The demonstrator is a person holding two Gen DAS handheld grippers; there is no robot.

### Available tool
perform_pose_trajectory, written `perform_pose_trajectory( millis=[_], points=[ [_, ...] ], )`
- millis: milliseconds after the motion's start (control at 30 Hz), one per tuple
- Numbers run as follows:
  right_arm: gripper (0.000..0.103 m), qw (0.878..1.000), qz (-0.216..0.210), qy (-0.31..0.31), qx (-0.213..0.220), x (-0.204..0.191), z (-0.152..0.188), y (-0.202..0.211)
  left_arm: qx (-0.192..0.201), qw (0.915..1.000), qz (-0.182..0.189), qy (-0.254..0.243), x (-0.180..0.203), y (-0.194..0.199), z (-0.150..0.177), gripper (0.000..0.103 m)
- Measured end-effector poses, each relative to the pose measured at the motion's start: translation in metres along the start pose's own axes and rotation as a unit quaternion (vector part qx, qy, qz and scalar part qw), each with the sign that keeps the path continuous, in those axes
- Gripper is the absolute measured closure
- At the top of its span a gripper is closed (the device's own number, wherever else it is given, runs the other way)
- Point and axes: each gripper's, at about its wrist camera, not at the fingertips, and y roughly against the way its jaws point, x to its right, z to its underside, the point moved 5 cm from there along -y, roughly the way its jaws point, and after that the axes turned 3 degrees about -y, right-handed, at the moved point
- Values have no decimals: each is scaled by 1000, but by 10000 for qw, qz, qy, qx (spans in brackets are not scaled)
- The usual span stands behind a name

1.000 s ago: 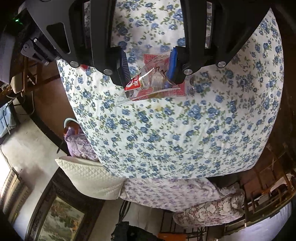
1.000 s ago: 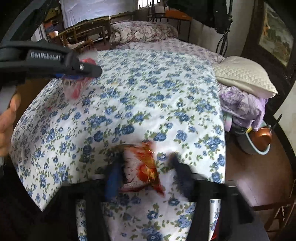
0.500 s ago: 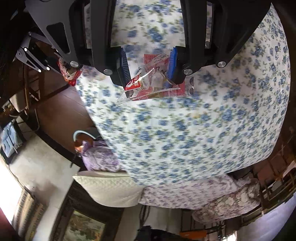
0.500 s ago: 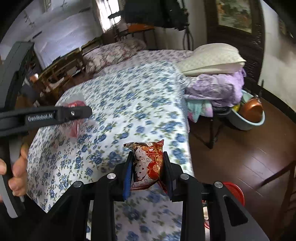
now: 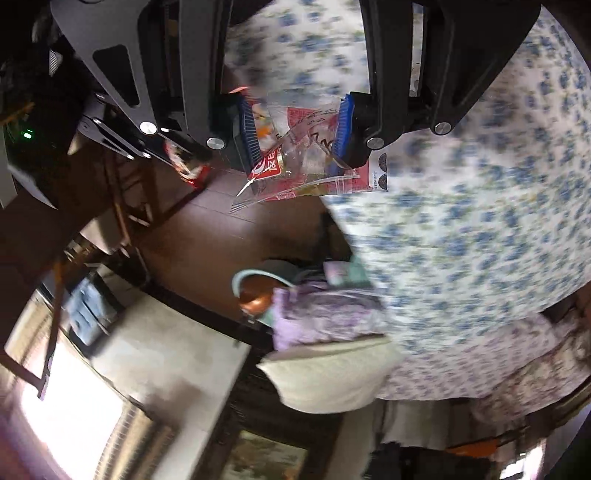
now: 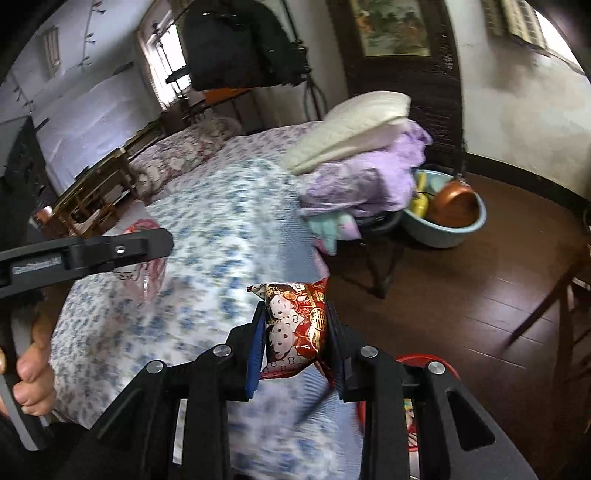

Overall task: Collect trash
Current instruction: 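Carry the bag and snack packet over the red wastebasket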

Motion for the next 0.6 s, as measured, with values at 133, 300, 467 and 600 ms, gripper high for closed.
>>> perform_pose_trajectory(
  millis=[133,300,467,600],
  points=[
    [73,9993,145,-339,-97,43,13,1,-164,9986,465,-169,41,-20,0,67],
    [73,9970,286,-645,-313,87,35,-5,-554,9940,911,-253,83,-55,7,67],
    [73,9943,373,-862,-512,117,56,-19,-1017,9881,1151,-125,113,-102,20,67],
    [73,9899,395,-1147,-740,141,78,-36,-1509,9829,1045,-116,125,-146,41,67]
  ],
)
